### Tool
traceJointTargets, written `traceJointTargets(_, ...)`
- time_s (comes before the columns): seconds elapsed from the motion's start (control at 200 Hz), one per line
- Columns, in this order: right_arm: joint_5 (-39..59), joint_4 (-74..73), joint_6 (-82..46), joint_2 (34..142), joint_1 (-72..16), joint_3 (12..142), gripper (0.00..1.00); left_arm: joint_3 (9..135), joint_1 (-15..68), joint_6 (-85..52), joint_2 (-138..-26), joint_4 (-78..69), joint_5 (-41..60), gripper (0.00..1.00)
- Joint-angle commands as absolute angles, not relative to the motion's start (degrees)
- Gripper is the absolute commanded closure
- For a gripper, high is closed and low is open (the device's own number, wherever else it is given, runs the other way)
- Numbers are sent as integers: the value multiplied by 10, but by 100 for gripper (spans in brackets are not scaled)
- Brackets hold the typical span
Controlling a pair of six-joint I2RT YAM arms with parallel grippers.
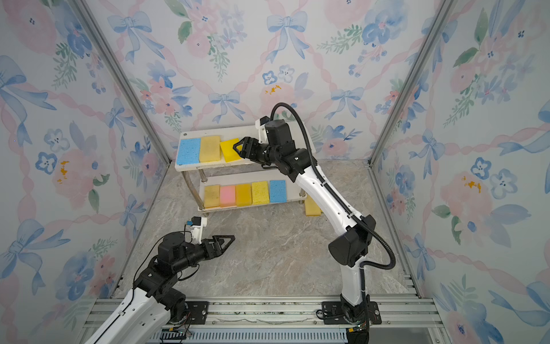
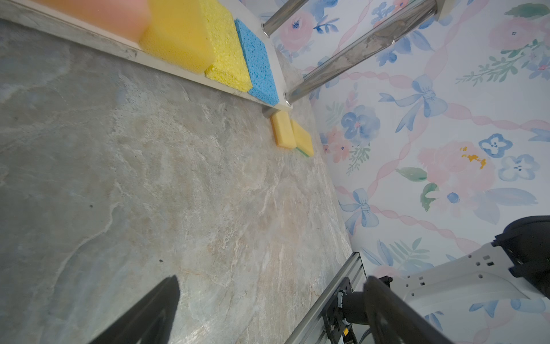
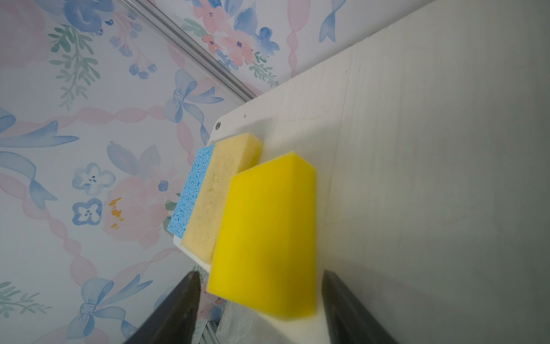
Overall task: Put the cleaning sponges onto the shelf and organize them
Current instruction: 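Push the small bright yellow sponge flat against the pale sponge with the right gripper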
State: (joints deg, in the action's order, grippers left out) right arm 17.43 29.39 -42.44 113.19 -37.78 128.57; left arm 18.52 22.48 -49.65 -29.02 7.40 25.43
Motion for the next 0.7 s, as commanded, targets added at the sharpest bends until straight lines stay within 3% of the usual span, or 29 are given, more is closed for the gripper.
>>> traceJointTargets(0.0,185,294,-431,1143,-386,1305,32,183,221,-485,-283,75,261,2)
traceJointTargets(0.69,185,293,-434,1138,-400,1303,32,182,220,-485,-280,74,261,2)
